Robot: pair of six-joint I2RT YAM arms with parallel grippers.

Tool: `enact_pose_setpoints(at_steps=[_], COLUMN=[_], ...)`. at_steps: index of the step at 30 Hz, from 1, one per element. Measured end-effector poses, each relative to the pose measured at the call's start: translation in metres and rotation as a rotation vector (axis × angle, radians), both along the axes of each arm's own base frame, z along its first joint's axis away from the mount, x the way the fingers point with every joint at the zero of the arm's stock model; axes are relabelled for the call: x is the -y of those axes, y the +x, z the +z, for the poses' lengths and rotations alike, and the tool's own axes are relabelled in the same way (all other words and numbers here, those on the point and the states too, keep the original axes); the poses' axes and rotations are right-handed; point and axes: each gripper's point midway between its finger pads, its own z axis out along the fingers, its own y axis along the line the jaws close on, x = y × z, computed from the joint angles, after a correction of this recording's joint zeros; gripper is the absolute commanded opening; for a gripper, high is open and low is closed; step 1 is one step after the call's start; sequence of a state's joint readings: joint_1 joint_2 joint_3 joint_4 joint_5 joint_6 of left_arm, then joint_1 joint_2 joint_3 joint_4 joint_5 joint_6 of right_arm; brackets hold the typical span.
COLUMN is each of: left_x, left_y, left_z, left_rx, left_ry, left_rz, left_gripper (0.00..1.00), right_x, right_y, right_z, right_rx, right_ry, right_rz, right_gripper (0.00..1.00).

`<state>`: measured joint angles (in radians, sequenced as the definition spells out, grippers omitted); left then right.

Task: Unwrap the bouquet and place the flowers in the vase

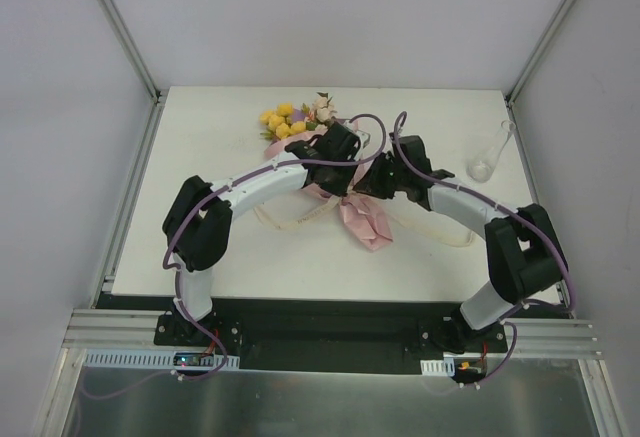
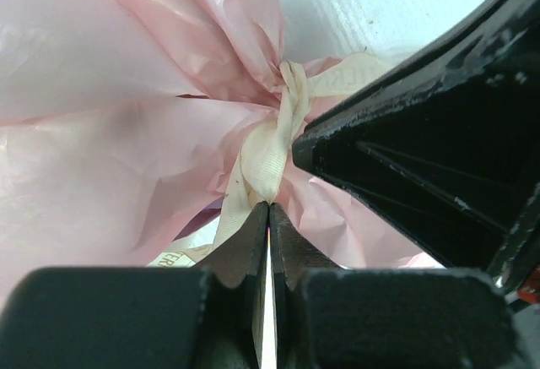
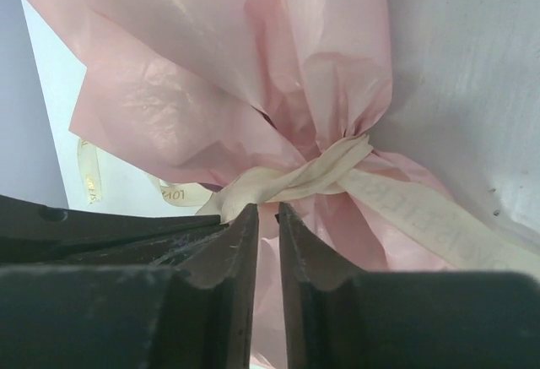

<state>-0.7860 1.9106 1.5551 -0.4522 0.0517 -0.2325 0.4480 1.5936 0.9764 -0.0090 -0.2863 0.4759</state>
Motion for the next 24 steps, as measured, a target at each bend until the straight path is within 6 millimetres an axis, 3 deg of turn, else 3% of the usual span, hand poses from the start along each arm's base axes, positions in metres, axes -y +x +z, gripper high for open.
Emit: enact_pose_setpoints(at_steps=[4,9,12,21,24], left_x=[-0.004,-0.015,-0.022,-0.019,-0.018], left_y=[0.004,0.015,0.020,0.008,0.006], left_z=[0.000,0.001,0.007,0.066,0.077], left_rx=[0.000,-0.035,-0.045,0.035,0.053], left_ry=[-0.001,-0.035,-0.056,-0.171,-0.191], left_rz=[0.012,0.038,0.053,0.003,-0.011], left_gripper=[0.00,0.00,0.00,0.00,0.00], right_x=[-0.008,-0.023,-0.021,-0.016,-0.013], right_y=[-0.010,-0.028,-0.038,-0.036,-0.035], right_z=[-0.010,-0.025,-0.039,-0.045,-0.045], right_rx=[-0.011,-0.015,-0.030,-0.016,-0.007], right_ry=[0.017,0.026,0.024,-0.005,-0.037], right_rz=[0.007,0.037,0.032,0.024,0.038], right_gripper=[0.06,0.06,0.06,0.10,0.13])
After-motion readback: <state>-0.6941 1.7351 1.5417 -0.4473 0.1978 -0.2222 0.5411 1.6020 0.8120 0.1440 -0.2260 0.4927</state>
